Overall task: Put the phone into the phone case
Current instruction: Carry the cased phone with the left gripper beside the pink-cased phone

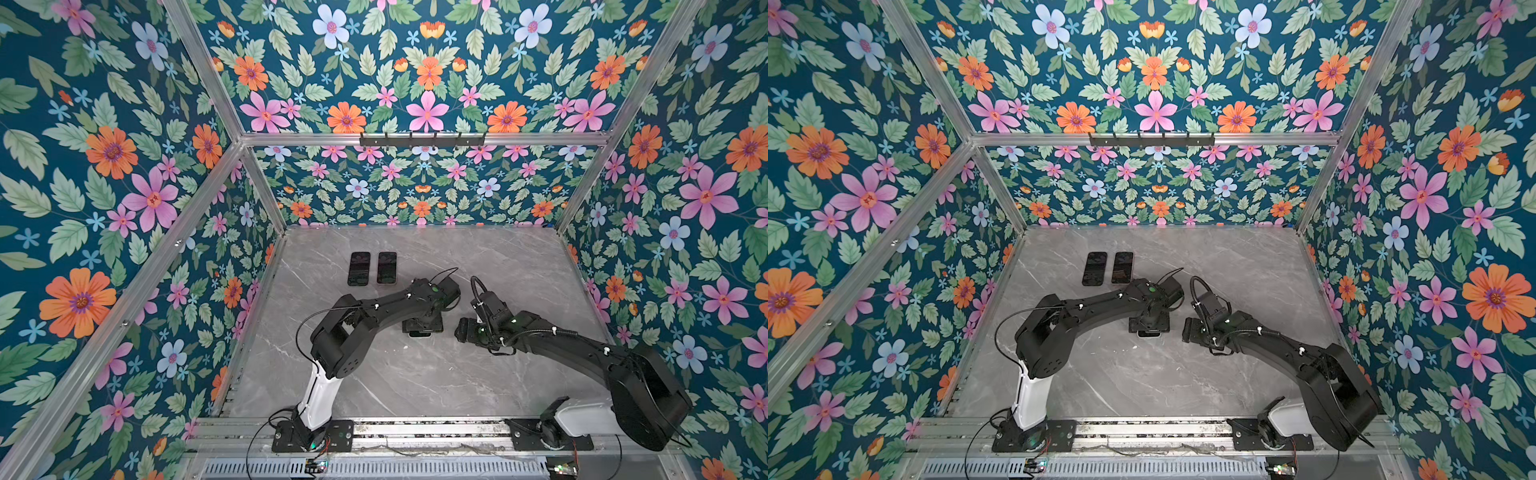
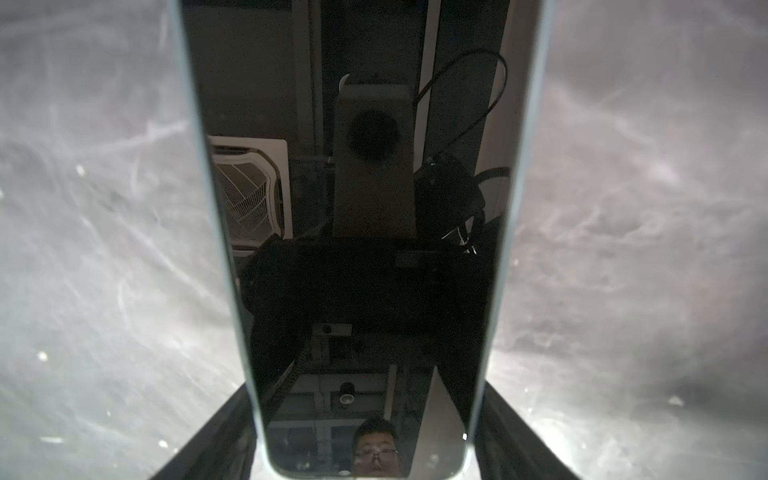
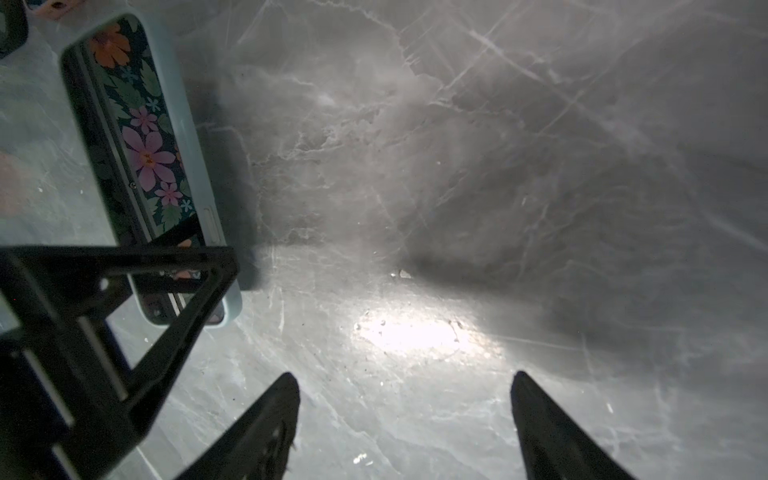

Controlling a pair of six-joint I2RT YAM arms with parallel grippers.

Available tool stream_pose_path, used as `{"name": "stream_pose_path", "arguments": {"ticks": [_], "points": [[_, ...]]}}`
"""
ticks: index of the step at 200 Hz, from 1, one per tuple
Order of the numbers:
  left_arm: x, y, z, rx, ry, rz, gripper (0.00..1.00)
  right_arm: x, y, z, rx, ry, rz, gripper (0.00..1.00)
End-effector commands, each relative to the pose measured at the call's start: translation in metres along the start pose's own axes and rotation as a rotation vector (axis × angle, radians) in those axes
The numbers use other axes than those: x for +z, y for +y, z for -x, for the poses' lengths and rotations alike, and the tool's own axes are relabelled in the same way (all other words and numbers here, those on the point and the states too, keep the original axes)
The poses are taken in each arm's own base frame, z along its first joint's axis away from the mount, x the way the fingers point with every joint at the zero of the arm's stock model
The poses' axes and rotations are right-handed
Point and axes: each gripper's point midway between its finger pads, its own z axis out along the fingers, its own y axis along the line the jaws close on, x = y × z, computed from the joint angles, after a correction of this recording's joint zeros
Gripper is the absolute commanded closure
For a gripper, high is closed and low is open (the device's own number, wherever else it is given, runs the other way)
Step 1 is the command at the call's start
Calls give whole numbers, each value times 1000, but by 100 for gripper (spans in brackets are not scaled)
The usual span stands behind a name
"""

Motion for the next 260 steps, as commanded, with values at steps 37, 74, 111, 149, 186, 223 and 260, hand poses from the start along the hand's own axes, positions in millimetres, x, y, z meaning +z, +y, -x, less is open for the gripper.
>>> {"name": "stream_pose_path", "arguments": {"ticks": [37,74,111,149,186,223,260], "points": [[-1,-3,57,88,-69,-31,44,-1,-2,3,9,-7,-25,20],[13,1,97,91,-114,-64,46,1,-2,4,-2,2,-39,21],[22,1,137,67,-164,-107,50,4,-2,5,-6,4,-40,21],[29,-12,166,93,-195,-93,51,9,0,5,-10,15,-42,21],[30,-16,183,85,-216,-105,52,11,-1,5,-12,19,-51,21],[33,-11,192,67,-226,-115,52,14,0,5,-11,26,-51,21],[35,-13,197,59,-231,-123,52,15,1,5,-10,29,-48,21]]}}
